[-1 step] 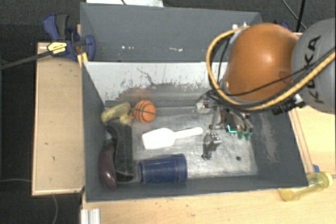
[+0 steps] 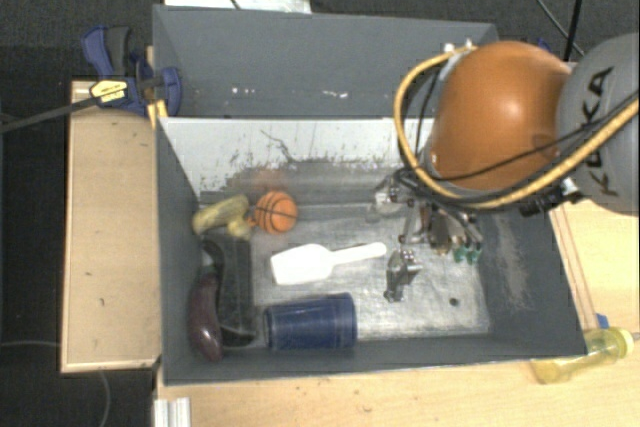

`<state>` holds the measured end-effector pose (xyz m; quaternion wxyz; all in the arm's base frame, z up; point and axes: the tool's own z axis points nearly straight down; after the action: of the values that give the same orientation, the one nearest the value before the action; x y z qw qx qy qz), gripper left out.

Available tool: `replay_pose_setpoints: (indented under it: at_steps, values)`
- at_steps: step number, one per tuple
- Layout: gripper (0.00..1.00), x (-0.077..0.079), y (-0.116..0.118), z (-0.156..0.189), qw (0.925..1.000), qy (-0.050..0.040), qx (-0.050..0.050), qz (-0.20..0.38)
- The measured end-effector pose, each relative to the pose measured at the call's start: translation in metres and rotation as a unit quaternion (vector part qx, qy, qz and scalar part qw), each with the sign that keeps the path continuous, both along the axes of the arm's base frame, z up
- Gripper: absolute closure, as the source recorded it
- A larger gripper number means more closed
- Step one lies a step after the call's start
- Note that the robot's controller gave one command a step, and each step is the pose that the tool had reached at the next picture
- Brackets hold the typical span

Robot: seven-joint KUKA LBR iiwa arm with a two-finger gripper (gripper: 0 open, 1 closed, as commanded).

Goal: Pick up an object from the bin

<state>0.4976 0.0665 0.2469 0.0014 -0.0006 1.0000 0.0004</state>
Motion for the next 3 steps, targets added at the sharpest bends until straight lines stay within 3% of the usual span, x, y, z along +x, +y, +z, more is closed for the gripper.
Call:
replay_pose_setpoints:
  at_steps: [1, 2, 3]
  values:
    - [0.0, 0.017, 0.023, -0.051, 0.9985, -0.002, 0.0, 0.055]
    - [0.0, 0.042, 0.061, -0.094, 0.9897, 0.0034, -0.001, 0.143]
    - [0.0, 0.052, 0.071, -0.098, 0.9923, 0.0001, 0.0, 0.124]
